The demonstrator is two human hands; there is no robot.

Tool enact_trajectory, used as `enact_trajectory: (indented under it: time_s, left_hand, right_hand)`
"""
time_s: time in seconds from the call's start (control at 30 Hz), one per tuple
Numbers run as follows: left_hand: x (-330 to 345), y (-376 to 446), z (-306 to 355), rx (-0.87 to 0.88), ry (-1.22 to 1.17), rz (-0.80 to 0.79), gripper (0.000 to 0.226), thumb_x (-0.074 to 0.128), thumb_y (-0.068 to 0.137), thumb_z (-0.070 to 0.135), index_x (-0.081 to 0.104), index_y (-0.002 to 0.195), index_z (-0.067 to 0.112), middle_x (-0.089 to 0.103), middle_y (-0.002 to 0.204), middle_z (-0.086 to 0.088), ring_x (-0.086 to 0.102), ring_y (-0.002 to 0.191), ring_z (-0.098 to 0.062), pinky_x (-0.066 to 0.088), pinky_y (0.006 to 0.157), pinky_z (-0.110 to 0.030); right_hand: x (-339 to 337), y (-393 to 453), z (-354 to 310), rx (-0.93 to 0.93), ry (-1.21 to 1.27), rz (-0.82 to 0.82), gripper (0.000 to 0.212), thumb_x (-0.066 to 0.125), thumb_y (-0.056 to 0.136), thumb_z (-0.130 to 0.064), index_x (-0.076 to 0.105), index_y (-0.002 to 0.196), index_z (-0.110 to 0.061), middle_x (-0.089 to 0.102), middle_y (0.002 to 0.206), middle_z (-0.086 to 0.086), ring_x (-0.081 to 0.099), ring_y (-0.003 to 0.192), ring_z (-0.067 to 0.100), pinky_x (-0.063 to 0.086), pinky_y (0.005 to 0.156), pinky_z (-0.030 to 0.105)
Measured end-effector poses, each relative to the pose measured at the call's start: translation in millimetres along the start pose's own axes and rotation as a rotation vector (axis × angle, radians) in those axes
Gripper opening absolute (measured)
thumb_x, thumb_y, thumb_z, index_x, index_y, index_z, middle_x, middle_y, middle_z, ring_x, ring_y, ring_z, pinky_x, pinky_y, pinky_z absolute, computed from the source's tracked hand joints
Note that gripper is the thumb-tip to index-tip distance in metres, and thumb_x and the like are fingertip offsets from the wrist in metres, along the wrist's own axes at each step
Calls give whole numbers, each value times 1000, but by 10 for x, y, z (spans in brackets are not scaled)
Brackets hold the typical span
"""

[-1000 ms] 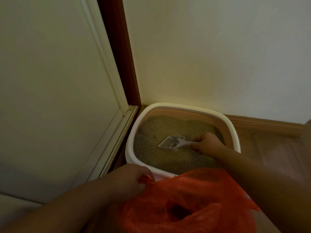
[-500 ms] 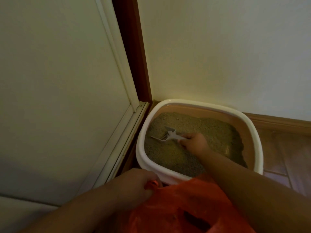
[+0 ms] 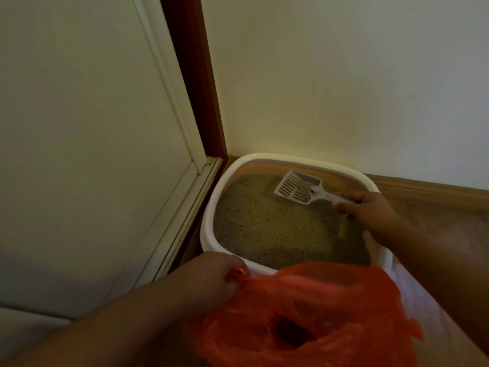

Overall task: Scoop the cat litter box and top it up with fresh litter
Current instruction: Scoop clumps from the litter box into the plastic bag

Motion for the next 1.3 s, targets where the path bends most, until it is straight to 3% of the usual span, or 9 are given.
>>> enact_trajectory:
  time_s: [0.17,0.33,0.53,0.67,0.8,1.0,1.17,1.3]
  left_hand:
    - [22,6,96,20,46,-20,22,58,97,30,70,113,40,65,98,24,64,90,7,47,72,-6]
    - [18,-11,128,35,59,-19,22,58,97,31,70,113,40,68,108,20,64,95,6,49,77,-8]
    - [2,-5,102,49,84,-13,22,58,96,31,69,113,40,68,109,19,63,95,7,46,75,-5]
    - [-10,1,92,47,86,-13,24,57,96,30,69,115,39,69,111,17,63,97,5,52,83,-14]
    - [1,2,64,54,69,-21,24,57,97,29,69,115,39,67,107,20,63,96,5,50,80,-11]
    - [11,13,7,50,79,-24,24,57,95,30,68,115,40,69,113,15,64,97,4,51,82,-14]
    - [8,0,-26,47,78,-30,23,58,95,29,69,113,37,71,110,15,65,97,5,53,86,-18]
    - [8,-29,-50,45,66,-35,23,58,95,28,70,114,34,73,107,15,65,95,5,54,85,-19]
  right_hand:
    - [-64,-95,55,35,-87,-35,27,77,86,-21,74,113,-22,75,88,9,70,82,31,59,74,42]
    - [-13,-130,102,53,-197,-69,21,76,87,-22,75,108,-22,75,80,8,63,64,17,54,58,29]
    - [56,-173,92,44,-220,-101,14,73,90,-16,74,103,-22,75,82,11,63,65,16,53,56,26]
    - [58,-156,101,47,-251,-94,18,72,91,-17,73,108,-22,74,83,8,64,68,17,53,57,26]
    - [86,-95,119,48,-327,-97,14,71,92,-19,74,105,-20,74,75,5,63,56,8,48,48,19]
    - [182,28,102,18,-411,-108,13,71,91,-20,79,101,-20,75,69,10,65,56,16,53,54,28]
    - [354,134,61,14,-459,-98,17,71,91,-25,78,105,-19,70,63,9,60,53,15,47,49,25]
    - [600,196,36,32,-440,-85,21,72,90,-28,80,98,-11,72,74,20,57,58,22,43,54,31]
Point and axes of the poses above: each hand's wrist, its own y-axis towards the middle knuckle, its own x-axis out of the palm, z = x × y, the point moved 6 cm from there along y, towards the middle knuckle
